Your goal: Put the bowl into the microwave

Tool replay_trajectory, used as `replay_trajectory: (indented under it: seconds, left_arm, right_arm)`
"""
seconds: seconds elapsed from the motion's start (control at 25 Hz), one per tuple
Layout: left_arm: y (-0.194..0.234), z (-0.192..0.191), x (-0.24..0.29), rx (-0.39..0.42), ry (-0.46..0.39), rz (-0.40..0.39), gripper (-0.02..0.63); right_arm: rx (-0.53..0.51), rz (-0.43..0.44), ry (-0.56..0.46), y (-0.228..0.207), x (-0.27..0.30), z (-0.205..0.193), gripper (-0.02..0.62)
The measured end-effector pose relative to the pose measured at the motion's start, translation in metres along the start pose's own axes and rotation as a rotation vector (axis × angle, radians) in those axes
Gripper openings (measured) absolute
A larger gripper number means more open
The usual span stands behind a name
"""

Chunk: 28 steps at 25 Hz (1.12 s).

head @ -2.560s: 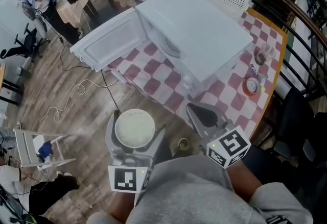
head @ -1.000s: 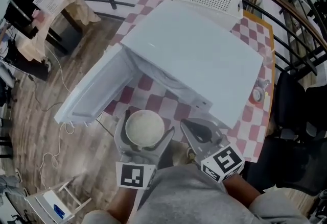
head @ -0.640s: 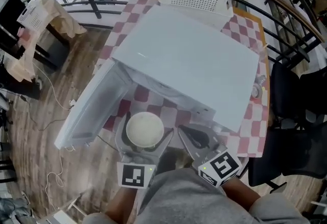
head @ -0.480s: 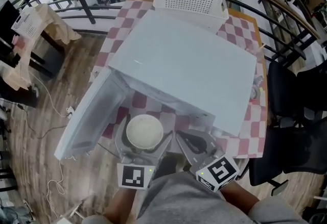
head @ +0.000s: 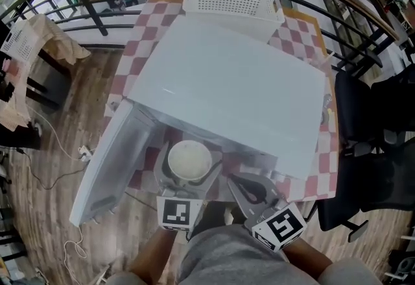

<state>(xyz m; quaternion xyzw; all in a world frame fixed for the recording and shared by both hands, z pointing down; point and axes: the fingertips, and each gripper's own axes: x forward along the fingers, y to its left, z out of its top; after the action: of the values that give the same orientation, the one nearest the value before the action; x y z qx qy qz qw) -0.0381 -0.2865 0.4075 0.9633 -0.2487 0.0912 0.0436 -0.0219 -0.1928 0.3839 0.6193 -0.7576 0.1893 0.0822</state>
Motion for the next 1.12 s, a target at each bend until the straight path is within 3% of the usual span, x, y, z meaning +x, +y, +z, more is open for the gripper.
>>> replay_trajectory:
  seconds: [0.32, 1.12]
  left_arm:
    - [0.009, -0.027, 0.042, 0.048, 0.022, -0.015, 0.54]
    - [0.02, -0.049, 0.104, 0.106, 0.087, -0.011, 0.54]
  right_arm:
    - [0.015, -0.017, 0.026, -0.001, 0.004, -0.011, -0.003]
    - [0.069, -0.017, 0.061, 0.0, 0.009, -0.032, -0.003]
